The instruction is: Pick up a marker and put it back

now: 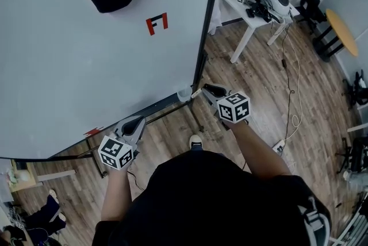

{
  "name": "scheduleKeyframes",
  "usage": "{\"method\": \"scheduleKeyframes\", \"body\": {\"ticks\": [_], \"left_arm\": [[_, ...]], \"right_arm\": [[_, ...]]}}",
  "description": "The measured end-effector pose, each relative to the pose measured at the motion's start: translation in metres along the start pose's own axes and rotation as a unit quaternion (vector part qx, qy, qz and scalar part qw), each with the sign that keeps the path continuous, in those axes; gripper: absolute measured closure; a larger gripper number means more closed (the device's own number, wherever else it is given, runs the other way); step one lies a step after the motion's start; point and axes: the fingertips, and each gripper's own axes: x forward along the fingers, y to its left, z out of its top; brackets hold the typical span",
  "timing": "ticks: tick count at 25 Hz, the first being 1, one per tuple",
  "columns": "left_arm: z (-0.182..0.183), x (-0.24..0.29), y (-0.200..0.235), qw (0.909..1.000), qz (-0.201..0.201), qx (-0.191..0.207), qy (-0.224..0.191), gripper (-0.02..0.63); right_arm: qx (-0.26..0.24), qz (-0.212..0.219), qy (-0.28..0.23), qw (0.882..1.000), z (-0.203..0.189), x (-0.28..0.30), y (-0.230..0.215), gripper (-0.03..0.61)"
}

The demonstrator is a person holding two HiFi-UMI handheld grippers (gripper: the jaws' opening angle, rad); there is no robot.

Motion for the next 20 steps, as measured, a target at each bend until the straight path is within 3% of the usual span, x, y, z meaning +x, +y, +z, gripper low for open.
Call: {"method": "scheduleKeyframes", "body": {"ticks": [20], "left_arm": [[-0.01, 0.02, 0.032, 0.9982, 0.042, -0.038, 0.019, 0.595]], "right_arm": [[0.011, 0.035, 0.065, 0.997, -0.036, 0.088, -0.031, 0.511]]}}
